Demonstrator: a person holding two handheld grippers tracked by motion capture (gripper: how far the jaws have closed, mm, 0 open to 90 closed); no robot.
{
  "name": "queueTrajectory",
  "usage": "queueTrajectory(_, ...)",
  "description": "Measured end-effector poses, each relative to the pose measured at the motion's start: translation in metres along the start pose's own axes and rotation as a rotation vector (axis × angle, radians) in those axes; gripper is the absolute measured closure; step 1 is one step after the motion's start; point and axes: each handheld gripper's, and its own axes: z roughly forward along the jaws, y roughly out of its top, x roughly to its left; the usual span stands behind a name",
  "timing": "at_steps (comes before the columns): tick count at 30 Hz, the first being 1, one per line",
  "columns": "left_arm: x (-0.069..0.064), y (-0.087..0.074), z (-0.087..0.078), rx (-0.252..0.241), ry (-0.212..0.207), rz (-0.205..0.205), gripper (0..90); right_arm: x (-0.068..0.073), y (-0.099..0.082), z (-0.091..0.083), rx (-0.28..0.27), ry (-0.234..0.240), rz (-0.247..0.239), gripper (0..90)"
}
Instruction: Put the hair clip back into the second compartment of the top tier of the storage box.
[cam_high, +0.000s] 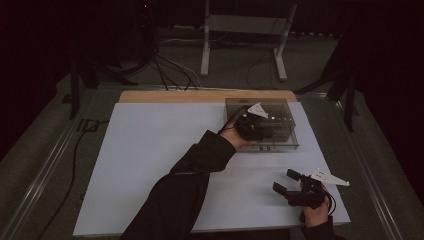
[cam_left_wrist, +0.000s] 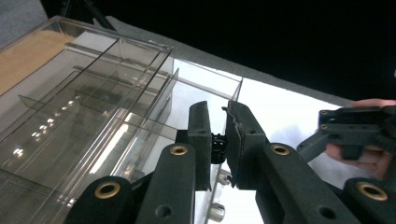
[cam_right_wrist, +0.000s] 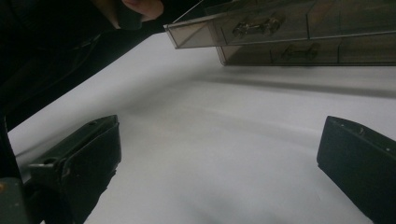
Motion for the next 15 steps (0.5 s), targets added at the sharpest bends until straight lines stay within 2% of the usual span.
queueTrajectory(15,0.009,-0.001,0.014,0.049,0.034,-0.026,81.9,0.000,0.000,0.000,-0.003,0.004,0.004,0.0)
